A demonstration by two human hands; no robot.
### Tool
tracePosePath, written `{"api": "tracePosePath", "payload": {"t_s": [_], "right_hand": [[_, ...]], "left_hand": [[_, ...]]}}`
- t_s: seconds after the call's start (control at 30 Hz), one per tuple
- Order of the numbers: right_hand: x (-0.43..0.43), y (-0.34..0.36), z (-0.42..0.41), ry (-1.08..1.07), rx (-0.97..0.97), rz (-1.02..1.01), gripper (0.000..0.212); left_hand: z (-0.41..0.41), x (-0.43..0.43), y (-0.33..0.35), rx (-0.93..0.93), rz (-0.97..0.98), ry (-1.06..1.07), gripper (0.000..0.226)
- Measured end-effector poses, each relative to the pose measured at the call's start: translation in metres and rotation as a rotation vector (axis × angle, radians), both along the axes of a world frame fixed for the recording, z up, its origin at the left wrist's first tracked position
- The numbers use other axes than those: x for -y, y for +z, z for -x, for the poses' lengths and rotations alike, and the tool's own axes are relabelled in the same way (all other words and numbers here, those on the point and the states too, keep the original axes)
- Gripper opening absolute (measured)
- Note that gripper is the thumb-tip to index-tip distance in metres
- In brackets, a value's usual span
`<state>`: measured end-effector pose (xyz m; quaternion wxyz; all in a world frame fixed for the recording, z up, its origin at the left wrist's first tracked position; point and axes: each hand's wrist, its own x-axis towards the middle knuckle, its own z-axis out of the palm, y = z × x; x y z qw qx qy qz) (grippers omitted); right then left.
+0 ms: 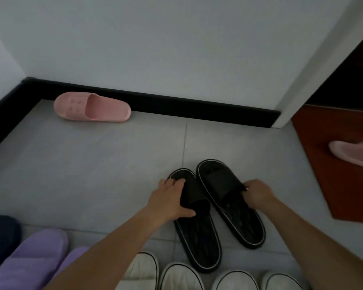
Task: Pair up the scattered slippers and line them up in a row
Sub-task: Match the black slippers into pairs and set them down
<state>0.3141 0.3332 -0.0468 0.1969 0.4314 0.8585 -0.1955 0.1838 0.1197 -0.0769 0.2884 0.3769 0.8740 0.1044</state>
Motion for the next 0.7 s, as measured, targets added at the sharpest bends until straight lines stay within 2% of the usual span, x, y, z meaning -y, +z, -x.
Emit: {"api": "tracePosePath", "payload": {"t_s": [0.07,0.17,0.23,0.27,0.33,0.43,0.57,0.7], "right_hand": [[0.013,-0.009,-0.002,-0.022,-0.035,0.018,0.030],[0.025,-0.012,-0.010,-0.182,-0.266,-0.047,0.040],[0.037,-0.010,-0.022,-0.289,-0.455,-0.105,0.031],[0.044,-0.011,-0.026,-0.254,-0.482,-0.118,0.022],[0.059,-0.019,-0.031,-0.089,-0.416,-0.034,0.019],[0.080,-0.029,-0.017,0.090,-0.337,0.084,0.032],[0.080,-0.027,0.010,-0.145,-0.462,0.097,0.036],[0.064,-0.012,0.009,-0.148,-0.517,0.068,0.043]], "left_hand": [[0.000,-0.004,0.001,-0.039,-0.031,0.027,0.100],[-0.003,-0.010,0.002,-0.056,-0.049,0.071,0.094],[-0.006,-0.013,0.003,-0.077,-0.079,0.103,0.091],[-0.008,-0.014,0.003,-0.073,-0.099,0.125,0.089],[-0.010,-0.015,0.002,-0.065,-0.124,0.158,0.089],[-0.014,-0.015,0.000,-0.072,-0.091,0.149,0.093],[-0.009,-0.017,0.004,-0.068,-0.109,0.138,0.094],[-0.008,-0.027,0.023,-0.108,-0.252,0.165,0.087]]}}
